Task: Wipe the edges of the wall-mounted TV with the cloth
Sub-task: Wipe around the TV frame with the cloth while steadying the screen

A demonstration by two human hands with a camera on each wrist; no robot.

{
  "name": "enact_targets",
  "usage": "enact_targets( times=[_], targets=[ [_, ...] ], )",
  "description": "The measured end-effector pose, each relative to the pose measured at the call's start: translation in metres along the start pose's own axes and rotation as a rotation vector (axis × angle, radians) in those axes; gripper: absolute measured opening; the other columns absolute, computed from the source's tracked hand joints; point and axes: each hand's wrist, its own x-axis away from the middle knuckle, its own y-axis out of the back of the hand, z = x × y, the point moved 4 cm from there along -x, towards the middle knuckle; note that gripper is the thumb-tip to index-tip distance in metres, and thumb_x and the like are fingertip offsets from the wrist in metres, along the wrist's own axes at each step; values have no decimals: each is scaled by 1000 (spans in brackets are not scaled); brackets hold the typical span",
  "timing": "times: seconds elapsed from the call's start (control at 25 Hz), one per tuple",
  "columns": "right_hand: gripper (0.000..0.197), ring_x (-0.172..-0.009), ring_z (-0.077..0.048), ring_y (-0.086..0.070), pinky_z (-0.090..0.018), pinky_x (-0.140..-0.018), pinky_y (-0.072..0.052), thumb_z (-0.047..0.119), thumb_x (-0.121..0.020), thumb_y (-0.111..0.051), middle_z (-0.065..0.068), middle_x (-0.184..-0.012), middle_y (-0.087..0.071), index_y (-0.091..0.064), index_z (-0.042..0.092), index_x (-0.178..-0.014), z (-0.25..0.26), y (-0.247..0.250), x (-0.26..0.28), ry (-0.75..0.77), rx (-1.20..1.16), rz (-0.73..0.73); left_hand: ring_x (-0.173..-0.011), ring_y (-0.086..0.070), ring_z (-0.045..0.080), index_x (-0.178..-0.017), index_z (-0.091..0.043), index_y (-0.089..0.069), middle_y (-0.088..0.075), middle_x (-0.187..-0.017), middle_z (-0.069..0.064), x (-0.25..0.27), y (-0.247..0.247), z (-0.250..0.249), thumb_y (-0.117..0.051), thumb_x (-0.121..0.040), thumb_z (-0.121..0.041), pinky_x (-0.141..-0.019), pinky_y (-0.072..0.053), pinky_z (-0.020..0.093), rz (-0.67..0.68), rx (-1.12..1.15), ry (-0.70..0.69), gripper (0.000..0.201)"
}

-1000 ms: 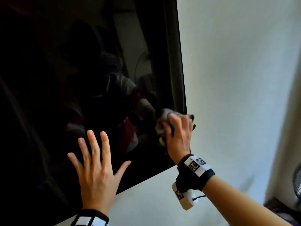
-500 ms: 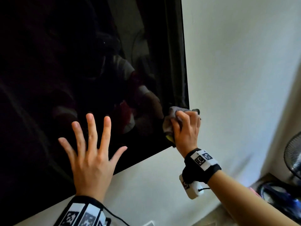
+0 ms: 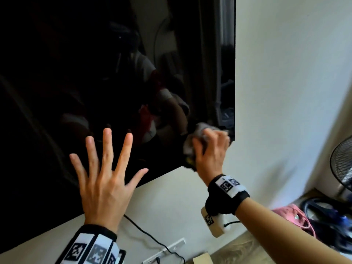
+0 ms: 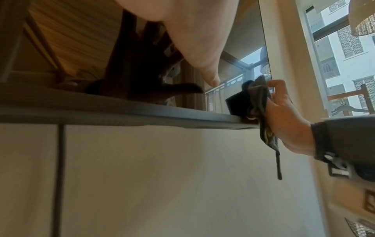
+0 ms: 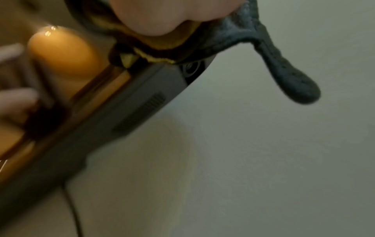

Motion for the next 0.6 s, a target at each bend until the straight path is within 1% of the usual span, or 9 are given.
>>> enact_targets(
  times=[0.08, 0.12, 0.2, 0.24, 0.28, 0.4, 0.44, 0.56, 0.6],
  targets=[
    [21, -86, -24, -38, -36, -81, -32, 31, -85, -54, -3, -98, -39, -47, 22, -101, 11, -3, 7, 203, 32, 95, -146, -7, 39, -152, -22, -21, -13, -159, 15, 11, 1, 17, -51, -86, -58, -112, -10, 67, -14, -27, 20, 80],
    [20, -88, -24, -38, -39, -82, -34, 30, -85, -53, -3, -99, -39, -46, 21, -101, 5, 1, -4, 170, 34, 66, -146, -7, 39, -151, -22, -22, -14, -159, 15, 13, 1, 25, -51, -87, -57, -113, -10, 66, -23, -35, 27, 79],
    [19, -93, -23, -38, -46, -84, -36, 29, -88, -49, -10, -102, -44, -43, 21, -103, -9, 10, -21, -129, -17, -114, -146, -7, 38, -151, -23, -22, -14, -159, 14, 15, -1, 35, -52, -88, -56, -113, -10, 65, -26, -30, 25, 78],
    [19, -94, -23, -38, -47, -85, -36, 29, -88, -49, -14, -102, -46, -42, 21, -104, -9, 9, -18, -210, -42, -157, -146, -7, 37, -151, -24, -22, -14, -159, 13, 15, -3, 36, -53, -88, -55, -113, -10, 65, -31, -25, 17, 77],
    [20, -93, -23, -38, -45, -86, -35, 29, -88, -50, -16, -101, -46, -43, 20, -104, 0, 2, -8, -192, -41, -142, -146, -8, 37, -151, -24, -22, -14, -159, 13, 16, -5, 37, -53, -89, -55, -114, -11, 64, -34, -24, 13, 77],
    [20, -87, -24, -37, -37, -83, -31, 32, -87, -54, -5, -100, -39, -46, 21, -102, 42, -25, 39, 158, 31, 78, -146, -12, 37, -151, -25, -22, -16, -159, 11, 17, -8, 37, -54, -89, -55, -114, -13, 63, -44, -5, 17, 76],
    [19, -87, -23, -37, -37, -82, -31, 31, -87, -53, -4, -99, -39, -46, 22, -101, 43, -26, 38, 188, 33, 93, -146, -12, 36, -151, -26, -21, -16, -159, 11, 17, -7, 37, -55, -89, -54, -114, -13, 62, -43, 14, 18, 76],
    [17, -92, -23, -38, -38, -86, -32, 27, -89, -48, -14, -100, -47, -43, 20, -104, 38, -21, 22, -147, -12, -115, -146, -12, 34, -152, -27, -20, -14, -159, 9, 18, -2, 44, -58, -89, -50, -116, -13, 58, -54, 109, -5, 76],
    [16, -93, -22, -38, -37, -86, -31, 26, -90, -46, -14, -101, -47, -42, 20, -104, 44, -23, 26, -205, -39, -148, -146, -13, 33, -151, -27, -21, -14, -159, 9, 20, 0, 47, -58, -91, -47, -116, -15, 56, -67, 143, -25, 74]
  ],
)
